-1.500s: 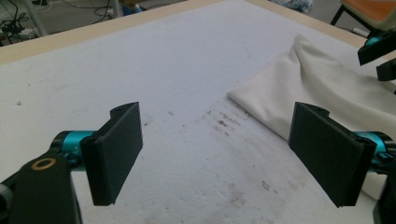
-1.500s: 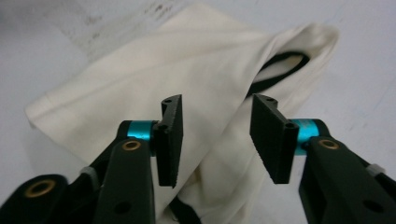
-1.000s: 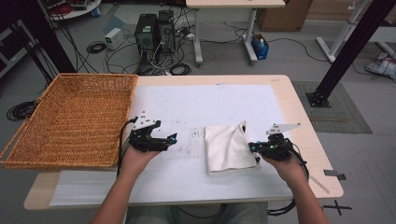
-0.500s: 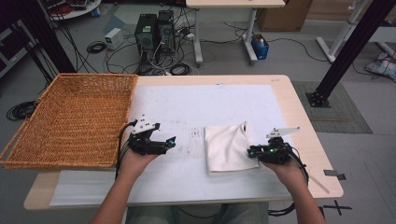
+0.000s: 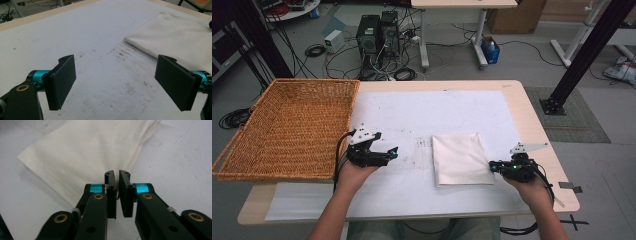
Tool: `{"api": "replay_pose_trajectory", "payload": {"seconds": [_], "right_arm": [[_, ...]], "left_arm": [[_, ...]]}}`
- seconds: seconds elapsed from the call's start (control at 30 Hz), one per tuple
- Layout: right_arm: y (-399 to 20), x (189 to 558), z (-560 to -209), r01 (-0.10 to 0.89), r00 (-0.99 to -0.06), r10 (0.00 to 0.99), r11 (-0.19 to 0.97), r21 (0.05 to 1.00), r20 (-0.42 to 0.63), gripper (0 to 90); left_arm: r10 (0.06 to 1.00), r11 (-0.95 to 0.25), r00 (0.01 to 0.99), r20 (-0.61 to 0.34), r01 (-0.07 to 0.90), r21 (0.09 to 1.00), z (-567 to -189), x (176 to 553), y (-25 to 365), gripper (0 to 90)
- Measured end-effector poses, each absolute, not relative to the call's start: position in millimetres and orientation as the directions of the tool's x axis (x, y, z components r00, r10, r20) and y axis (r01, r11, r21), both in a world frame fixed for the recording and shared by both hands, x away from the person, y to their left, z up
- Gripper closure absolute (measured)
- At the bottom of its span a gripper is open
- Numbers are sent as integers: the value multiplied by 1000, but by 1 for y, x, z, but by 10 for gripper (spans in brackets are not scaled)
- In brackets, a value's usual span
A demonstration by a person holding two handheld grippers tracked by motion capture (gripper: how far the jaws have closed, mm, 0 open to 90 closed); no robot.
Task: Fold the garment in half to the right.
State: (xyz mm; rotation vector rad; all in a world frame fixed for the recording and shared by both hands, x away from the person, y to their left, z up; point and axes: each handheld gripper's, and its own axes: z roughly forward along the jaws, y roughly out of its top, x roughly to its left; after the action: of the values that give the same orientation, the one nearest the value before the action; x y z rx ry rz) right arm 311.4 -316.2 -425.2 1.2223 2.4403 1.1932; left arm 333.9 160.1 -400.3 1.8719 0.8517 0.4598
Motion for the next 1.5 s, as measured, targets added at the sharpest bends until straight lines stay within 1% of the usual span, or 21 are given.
{"api": "replay_pose_trajectory", "payload": {"seconds": [0.07, 0.13, 0.23, 0.27, 0.33, 0.4, 0.5, 0.53, 0.6, 0.63, 0.67, 0.7, 0.87, 0.9, 0.93, 1.03, 1.1, 1.13, 1.2, 1.3, 1.5], "right_arm": [[-317, 313, -426, 607, -640, 741, 325, 725, 204, 737], [-317, 318, -419, 594, -635, 746, 306, 744, 201, 674], [-314, 326, -410, 570, -629, 755, 285, 771, 186, 623], [-307, 338, -402, 540, -629, 760, 275, 795, 165, 590], [-302, 344, -400, 531, -622, 768, 269, 803, 154, 579], [-292, 367, -404, 533, -583, 798, 235, 813, 152, 571], [-287, 390, -422, 589, -523, 835, 209, 781, 171, 573], [-287, 397, -429, 603, -512, 840, 203, 771, 180, 613], [-285, 405, -437, 614, -520, 827, 189, 767, 213, 775], [-284, 407, -439, 607, -523, 829, 200, 769, 197, 844], [-284, 408, -439, 601, -520, 834, 203, 773, 186, 880], [-285, 409, -439, 601, -517, 835, 197, 775, 188, 900], [-297, 407, -434, 606, -504, 842, 185, 774, 193, 900], [-299, 405, -431, 595, -510, 842, 199, 779, 174, 883], [-302, 400, -424, 565, -530, 834, 212, 798, 154, 764], [-306, 389, -412, 514, -554, 824, 226, 828, 119, 554], [-307, 386, -409, 502, -564, 817, 223, 836, 121, 525], [-311, 379, -404, 471, -575, 810, 217, 855, 112, 401], [-314, 374, -400, 464, -568, 814, 194, 864, 122, 309], [-318, 367, -396, 450, -576, 807, 181, 874, 129, 238], [-319, 358, -392, 437, -604, 785, 183, 881, 136, 198]], "left_arm": [[727, -274, 685, -48, 354, 894, -401, 333, 159, 172], [725, -273, 687, -48, 351, 896, -401, 332, 159, 172], [723, -273, 689, -43, 344, 898, -400, 329, 161, 172], [725, -267, 688, -45, 340, 902, -399, 327, 163, 172], [728, -263, 685, -43, 336, 904, -399, 327, 165, 167], [731, -258, 681, -43, 335, 906, -398, 325, 169, 165], [734, -252, 678, -47, 336, 908, -399, 324, 171, 165], [735, -251, 676, -47, 336, 908, -399, 323, 172, 165], [737, -254, 674, -44, 337, 906, -400, 324, 174, 165], [738, -252, 674, -45, 338, 907, -401, 324, 176, 165], [739, -251, 672, -48, 342, 906, -401, 325, 177, 165], [739, -251, 672, -48, 342, 906, -401, 325, 177, 165], [740, -242, 671, -51, 336, 910, -401, 327, 179, 165], [740, -239, 671, -51, 334, 912, -400, 327, 180, 165], [741, -225, 668, -64, 337, 914, -400, 326, 179, 165], [735, -218, 674, -68, 331, 918, -397, 326, 174, 165], [731, -219, 679, -67, 326, 920, -396, 326, 171, 165], [728, -219, 683, -64, 320, 922, -394, 325, 167, 159], [725, -219, 685, -69, 325, 920, -393, 325, 162, 141], [718, -219, 692, -72, 324, 920, -392, 325, 156, 134], [698, -220, 712, -76, 314, 924, -389, 326, 144, 133]]}}
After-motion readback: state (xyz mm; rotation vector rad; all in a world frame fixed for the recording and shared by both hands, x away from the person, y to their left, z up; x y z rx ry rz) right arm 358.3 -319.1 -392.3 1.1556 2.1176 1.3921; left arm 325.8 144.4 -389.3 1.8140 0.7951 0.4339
